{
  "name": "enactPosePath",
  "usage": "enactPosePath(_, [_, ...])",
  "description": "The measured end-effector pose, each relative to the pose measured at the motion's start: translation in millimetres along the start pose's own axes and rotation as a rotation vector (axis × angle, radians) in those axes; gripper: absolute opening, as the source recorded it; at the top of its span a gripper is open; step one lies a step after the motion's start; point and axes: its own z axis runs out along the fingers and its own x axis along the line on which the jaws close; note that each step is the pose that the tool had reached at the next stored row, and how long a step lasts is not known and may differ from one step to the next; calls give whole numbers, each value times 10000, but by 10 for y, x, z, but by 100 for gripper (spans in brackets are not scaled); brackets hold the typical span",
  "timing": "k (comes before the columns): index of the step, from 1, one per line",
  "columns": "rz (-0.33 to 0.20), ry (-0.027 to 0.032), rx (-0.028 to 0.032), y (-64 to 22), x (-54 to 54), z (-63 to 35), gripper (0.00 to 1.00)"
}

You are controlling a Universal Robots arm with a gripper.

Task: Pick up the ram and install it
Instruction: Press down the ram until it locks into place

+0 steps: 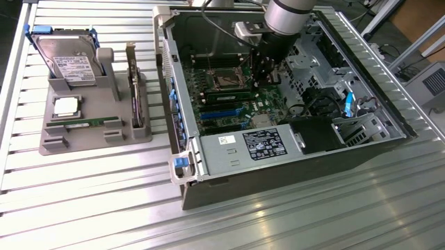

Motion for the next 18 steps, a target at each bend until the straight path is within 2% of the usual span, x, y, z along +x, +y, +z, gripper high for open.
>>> enactPosePath(3, [3, 0, 49, 266, -2, 4, 10])
enactPosePath(8, [3, 1, 79, 538, -4, 8, 10])
enactPosePath(13, [6, -1, 113, 876, -8, 23, 10])
enactPosePath(15, [6, 0, 113, 932, -9, 51, 10])
enactPosePath(18, [6, 2, 111, 960, -11, 79, 10])
